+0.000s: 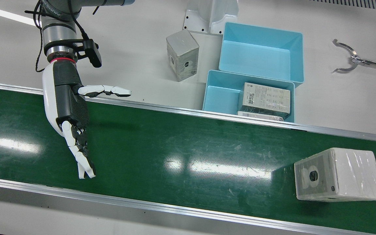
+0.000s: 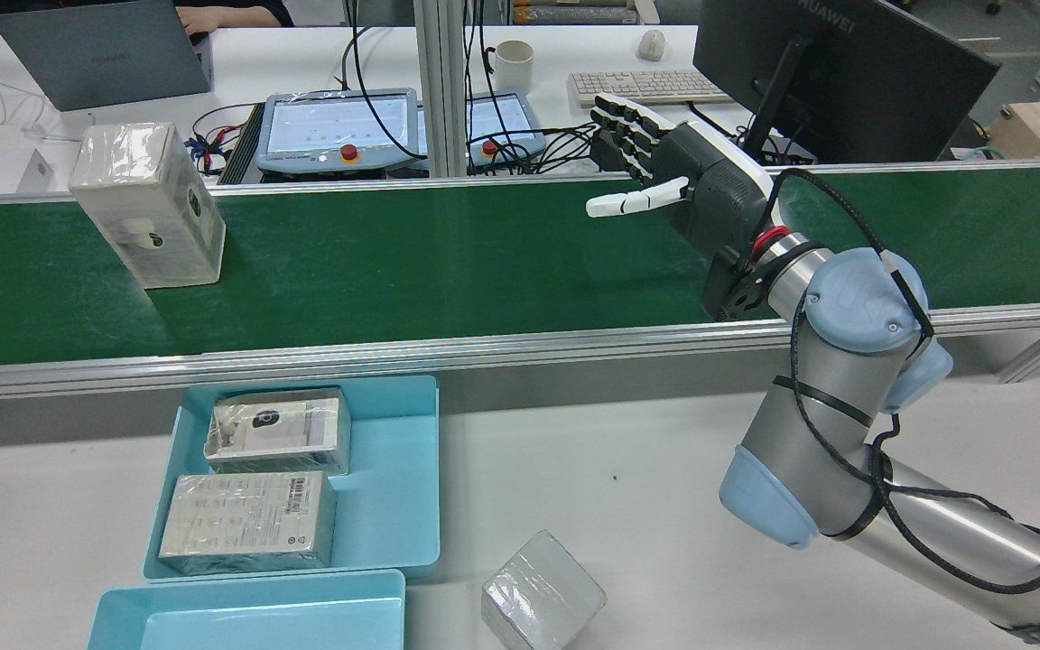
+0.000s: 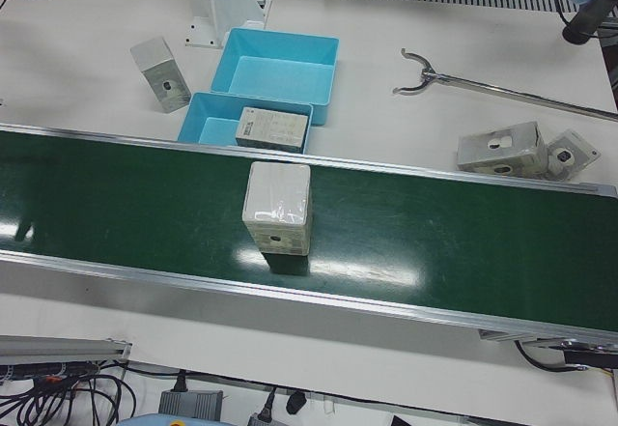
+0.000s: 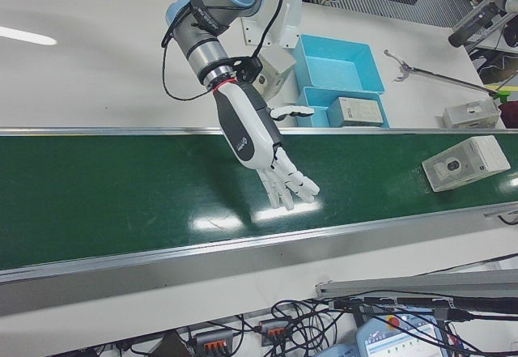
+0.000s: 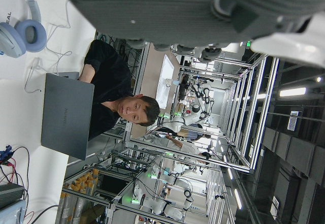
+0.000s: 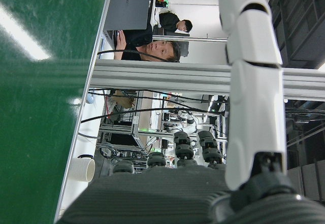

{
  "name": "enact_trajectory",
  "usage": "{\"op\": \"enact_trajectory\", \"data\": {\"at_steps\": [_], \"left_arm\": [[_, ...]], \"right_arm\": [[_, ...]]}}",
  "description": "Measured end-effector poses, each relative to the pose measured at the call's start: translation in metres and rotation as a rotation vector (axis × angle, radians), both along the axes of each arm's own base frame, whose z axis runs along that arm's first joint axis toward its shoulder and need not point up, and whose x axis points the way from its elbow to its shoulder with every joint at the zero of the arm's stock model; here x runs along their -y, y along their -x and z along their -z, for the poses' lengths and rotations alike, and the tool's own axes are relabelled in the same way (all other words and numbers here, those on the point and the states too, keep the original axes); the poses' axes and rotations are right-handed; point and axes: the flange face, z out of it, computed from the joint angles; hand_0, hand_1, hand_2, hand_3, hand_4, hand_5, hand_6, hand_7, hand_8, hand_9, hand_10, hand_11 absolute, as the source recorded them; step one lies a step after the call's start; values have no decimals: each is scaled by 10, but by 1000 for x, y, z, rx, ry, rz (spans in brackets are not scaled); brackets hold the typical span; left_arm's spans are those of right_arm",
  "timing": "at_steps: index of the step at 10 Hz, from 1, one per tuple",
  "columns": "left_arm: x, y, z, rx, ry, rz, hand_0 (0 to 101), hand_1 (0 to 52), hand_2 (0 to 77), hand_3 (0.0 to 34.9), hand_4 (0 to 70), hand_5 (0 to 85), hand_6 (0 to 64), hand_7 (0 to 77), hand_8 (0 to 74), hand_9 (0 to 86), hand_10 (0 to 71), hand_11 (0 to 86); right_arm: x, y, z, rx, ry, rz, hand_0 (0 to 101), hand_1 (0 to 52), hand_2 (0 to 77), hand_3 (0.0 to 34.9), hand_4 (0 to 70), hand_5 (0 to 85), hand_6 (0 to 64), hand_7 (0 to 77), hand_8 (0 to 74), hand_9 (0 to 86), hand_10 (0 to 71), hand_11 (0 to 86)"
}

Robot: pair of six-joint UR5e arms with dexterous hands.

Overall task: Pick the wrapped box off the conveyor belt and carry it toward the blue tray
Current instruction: 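Hold the right hand open beside the belt as the wrapped box approaches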

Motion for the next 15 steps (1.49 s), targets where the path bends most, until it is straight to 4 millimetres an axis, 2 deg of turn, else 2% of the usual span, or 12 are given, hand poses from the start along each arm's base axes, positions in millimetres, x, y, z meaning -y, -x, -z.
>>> {"op": "enact_trajectory", "data": {"at_steps": [9,11,15], "left_arm": [[0,0,0,0,0,0,0,0,5,0,0,11,0,0,0,0,5,0],[0,0,0,0,0,0,0,0,5,0,0,11,0,0,0,0,0,0],[0,0,0,0,0,0,0,0,5,0,0,11,0,0,0,0,0,0]], "right_arm": [[2,2,1,1,-3,0,493,180,136,88,33,115,0,71,27,16,0,11],[3,3,3,3,-4,0,493,169,142,101,33,115,0,71,27,16,0,11],[4,3,3,3,-4,0,493,169,136,100,33,115,0,55,27,16,0,11]]}}
